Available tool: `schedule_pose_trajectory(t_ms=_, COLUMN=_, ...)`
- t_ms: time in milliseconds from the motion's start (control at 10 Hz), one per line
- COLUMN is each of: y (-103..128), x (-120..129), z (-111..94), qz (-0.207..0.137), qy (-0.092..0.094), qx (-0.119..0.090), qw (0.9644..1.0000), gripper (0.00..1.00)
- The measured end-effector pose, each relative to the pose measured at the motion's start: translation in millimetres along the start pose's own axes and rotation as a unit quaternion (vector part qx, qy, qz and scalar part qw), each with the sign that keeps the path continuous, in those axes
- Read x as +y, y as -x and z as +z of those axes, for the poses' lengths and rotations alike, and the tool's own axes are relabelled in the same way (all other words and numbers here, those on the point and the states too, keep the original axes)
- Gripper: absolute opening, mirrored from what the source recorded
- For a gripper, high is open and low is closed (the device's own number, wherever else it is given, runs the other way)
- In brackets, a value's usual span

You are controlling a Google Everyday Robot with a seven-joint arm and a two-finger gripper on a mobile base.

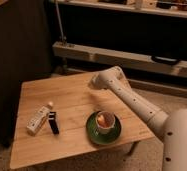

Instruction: Knock the eraser over

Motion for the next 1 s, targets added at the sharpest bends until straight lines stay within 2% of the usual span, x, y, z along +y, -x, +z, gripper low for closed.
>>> schedule_pose_trajectory(t_ms=200, y=46, x=-3, z=-11, qz=-0.005, qy=0.016, qx=-0.046, qw=0.9988, gripper=0.04)
schedule_pose_trajectory(t_ms=700, y=51, x=-3, z=-10, qz=-0.006, qy=0.016, qx=-0.054, qw=0.9984, gripper=0.04)
schedule_pose_trajectory(t_ms=800, y=56, x=-3, z=-9, qz=-0.013, qy=0.012, qx=-0.061, qw=0.9979, gripper=0.04)
schedule_pose_trajectory(t_ms=1000, y=85, x=-2, z=-15, qz=-0.032, qy=-0.001, qx=-0.080, qw=0.9963, gripper=0.04)
